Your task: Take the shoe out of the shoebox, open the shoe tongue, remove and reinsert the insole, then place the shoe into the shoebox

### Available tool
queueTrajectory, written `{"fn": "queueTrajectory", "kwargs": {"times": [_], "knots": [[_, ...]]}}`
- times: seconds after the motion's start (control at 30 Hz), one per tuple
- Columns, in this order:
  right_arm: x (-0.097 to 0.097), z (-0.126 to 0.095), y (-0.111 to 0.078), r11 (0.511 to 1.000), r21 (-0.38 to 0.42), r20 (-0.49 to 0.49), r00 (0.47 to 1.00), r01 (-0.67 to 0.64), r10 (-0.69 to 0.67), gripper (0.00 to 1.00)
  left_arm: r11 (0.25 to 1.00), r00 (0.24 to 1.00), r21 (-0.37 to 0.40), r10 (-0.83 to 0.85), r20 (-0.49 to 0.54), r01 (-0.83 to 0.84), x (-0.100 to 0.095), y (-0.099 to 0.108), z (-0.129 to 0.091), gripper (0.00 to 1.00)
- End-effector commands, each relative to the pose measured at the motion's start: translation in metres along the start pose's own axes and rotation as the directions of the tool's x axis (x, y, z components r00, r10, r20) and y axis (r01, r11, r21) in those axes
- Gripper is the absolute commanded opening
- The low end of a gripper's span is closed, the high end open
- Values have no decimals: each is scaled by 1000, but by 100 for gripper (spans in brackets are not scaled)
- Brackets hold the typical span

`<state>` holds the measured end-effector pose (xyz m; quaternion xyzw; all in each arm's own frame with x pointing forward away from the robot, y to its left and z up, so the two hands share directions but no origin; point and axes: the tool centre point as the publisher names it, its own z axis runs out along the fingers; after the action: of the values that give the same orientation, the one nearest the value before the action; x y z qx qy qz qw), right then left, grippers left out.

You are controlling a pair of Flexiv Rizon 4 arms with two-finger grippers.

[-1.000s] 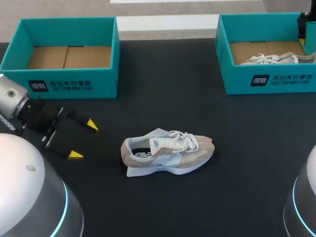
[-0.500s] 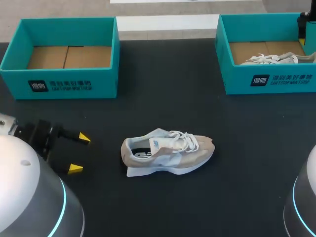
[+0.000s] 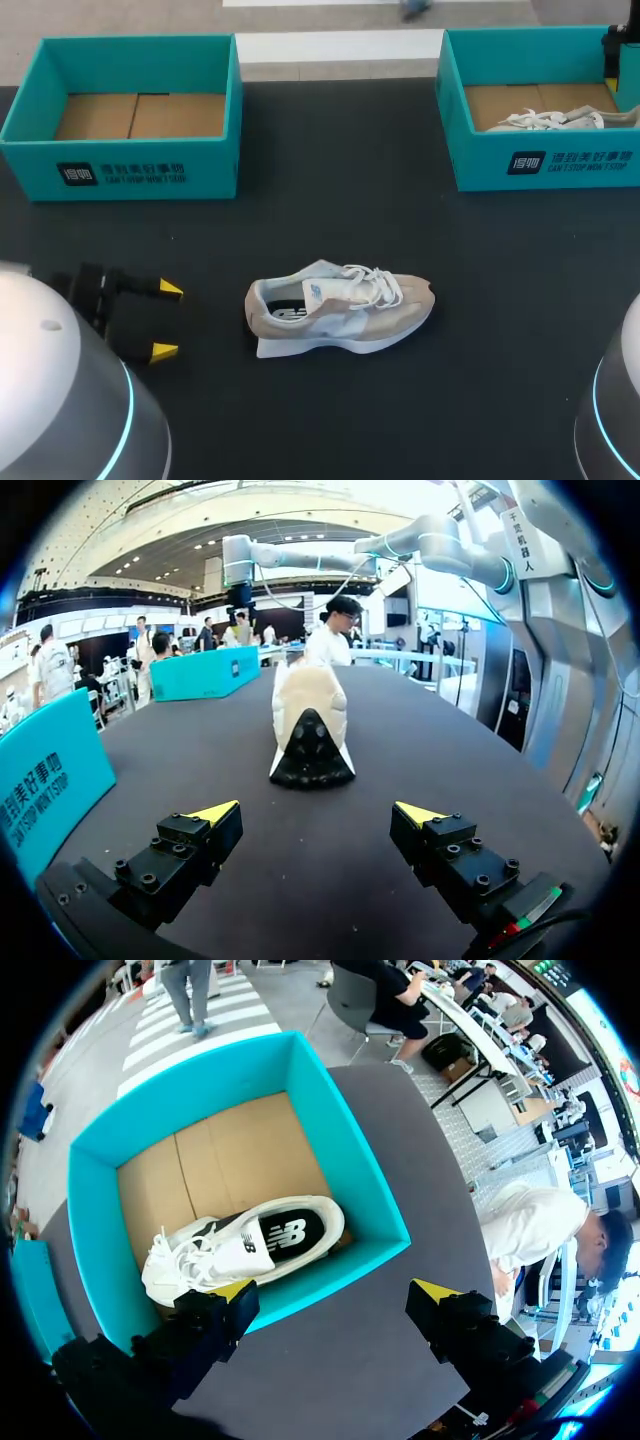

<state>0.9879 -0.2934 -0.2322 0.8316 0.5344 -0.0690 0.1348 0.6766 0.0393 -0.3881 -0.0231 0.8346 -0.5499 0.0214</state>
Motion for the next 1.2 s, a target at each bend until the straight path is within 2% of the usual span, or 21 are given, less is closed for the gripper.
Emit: {"fn": "queueTrajectory", "kwargs": {"times": [0.03, 0.13, 0.17, 0.3, 0.5, 0.73, 0.97, 1.2], "knots": [[0, 0, 0, 1000, 1, -1, 1000, -1, 1, 100, 1000, 1000, -3, 1, 19, 0, 4, -1, 0, 100], [0, 0, 0, 1000, 1, -1, 1000, -1, 1, 100, 1000, 999, -6, -13, 48, 13, 4, 0, 1, 100], [0, 0, 0, 1000, 1, -1, 1000, -1, 1, 100, 1000, 999, -4, -21, 32, 21, 5, 1, 5, 100], [0, 0, 0, 1000, 1, -1, 1000, -1, 1, 100, 999, 997, 10, -37, 71, 36, 6, -2, 23, 100], [0, 0, 0, 1000, 1, -1, 1000, -1, 1, 100, 999, 998, 31, -41, 48, 40, 5, -6, 47, 100], [0, 0, 0, 1000, 1, -1, 1000, -1, 1, 100, 999, 997, 27, -36, 69, 34, -3, -15, 69, 100], [0, 0, 0, 1000, 1, -1, 1000, -1, 1, 100, 999, 996, 36, -34, 87, 31, -4, -27, 91, 100], [0, 0, 0, 1000, 1, -1, 1000, -1, 1, 100, 999, 992, 38, -34, 120, 30, -4, -30, 106, 100]]}}
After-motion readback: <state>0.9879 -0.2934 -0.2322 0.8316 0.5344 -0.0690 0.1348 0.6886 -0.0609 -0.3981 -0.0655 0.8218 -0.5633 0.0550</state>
